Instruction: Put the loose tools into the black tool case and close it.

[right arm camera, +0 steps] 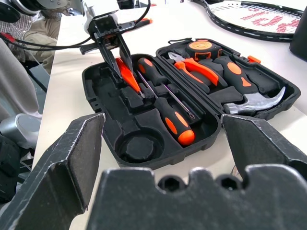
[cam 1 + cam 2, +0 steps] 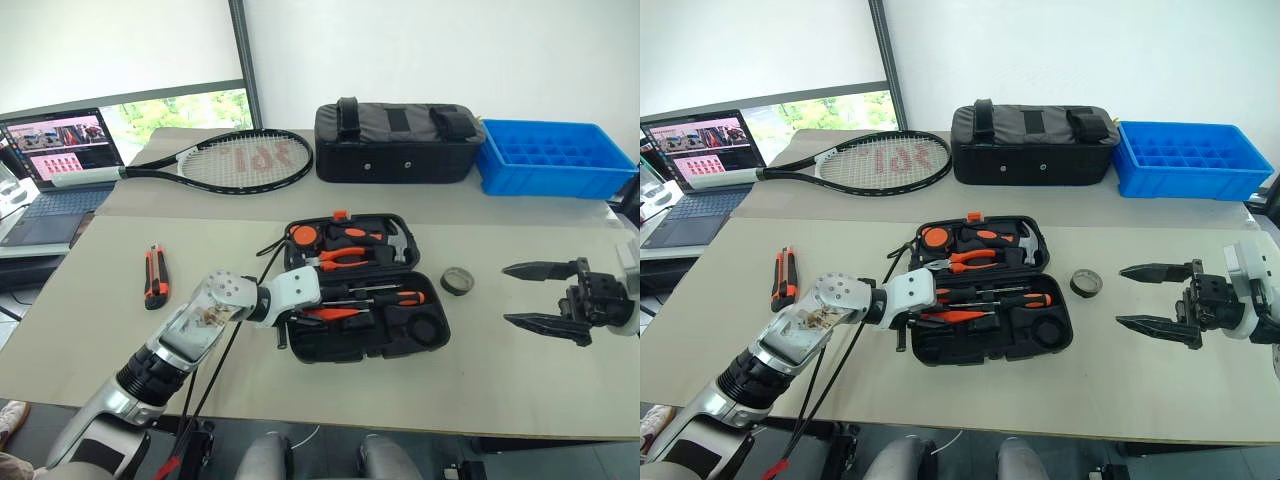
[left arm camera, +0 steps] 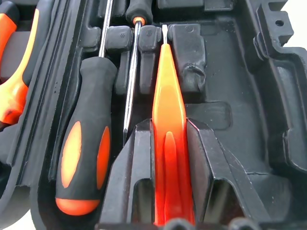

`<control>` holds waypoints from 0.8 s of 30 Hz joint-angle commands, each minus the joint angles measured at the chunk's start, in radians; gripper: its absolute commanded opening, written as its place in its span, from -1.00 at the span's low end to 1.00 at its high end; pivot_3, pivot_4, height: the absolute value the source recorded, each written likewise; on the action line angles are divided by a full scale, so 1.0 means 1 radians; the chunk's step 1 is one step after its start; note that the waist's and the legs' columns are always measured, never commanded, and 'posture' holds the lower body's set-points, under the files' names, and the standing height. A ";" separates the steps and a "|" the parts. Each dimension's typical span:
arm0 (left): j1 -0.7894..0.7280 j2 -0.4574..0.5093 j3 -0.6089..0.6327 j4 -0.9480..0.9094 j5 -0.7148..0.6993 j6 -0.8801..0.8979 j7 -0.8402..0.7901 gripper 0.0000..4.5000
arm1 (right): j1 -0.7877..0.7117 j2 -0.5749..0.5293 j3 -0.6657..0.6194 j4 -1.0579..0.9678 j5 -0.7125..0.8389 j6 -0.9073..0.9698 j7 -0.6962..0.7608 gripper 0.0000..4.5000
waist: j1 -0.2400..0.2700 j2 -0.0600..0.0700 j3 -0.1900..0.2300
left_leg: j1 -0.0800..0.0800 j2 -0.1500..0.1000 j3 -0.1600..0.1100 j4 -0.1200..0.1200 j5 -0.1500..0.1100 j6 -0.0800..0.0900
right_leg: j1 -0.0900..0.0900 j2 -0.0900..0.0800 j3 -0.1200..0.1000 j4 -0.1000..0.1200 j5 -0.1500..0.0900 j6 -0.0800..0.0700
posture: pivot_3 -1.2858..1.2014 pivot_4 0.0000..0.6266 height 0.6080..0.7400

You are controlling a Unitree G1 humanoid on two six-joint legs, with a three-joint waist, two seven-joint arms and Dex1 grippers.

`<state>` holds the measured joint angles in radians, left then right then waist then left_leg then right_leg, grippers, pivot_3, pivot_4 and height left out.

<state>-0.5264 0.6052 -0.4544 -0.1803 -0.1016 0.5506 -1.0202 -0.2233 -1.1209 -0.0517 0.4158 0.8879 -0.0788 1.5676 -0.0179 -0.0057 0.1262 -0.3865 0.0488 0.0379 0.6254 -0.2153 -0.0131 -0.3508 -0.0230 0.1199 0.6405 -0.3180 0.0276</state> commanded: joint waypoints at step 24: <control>-0.029 -0.059 -0.038 0.030 0.022 0.167 0.016 -0.26 | 0.033 0.021 -0.054 -0.033 0.006 -0.039 0.047 1.00 | 0.001 0.002 -0.002 | 0.001 0.000 0.000 0.001 0.000 0.000 | 0.002 0.000 0.000 0.000 0.000 0.000 | 0.03 -0.52 0.51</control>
<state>-0.5820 0.5528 -0.4929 -0.1654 -0.0792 0.7045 -1.0180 -0.1863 -1.0973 -0.0635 0.4048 0.8859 -0.0976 1.5677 -0.0172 -0.0033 0.1244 -0.3853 0.0484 0.0376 0.6261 -0.2153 -0.0131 -0.3492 -0.0228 0.1204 0.6410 -0.3181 0.0279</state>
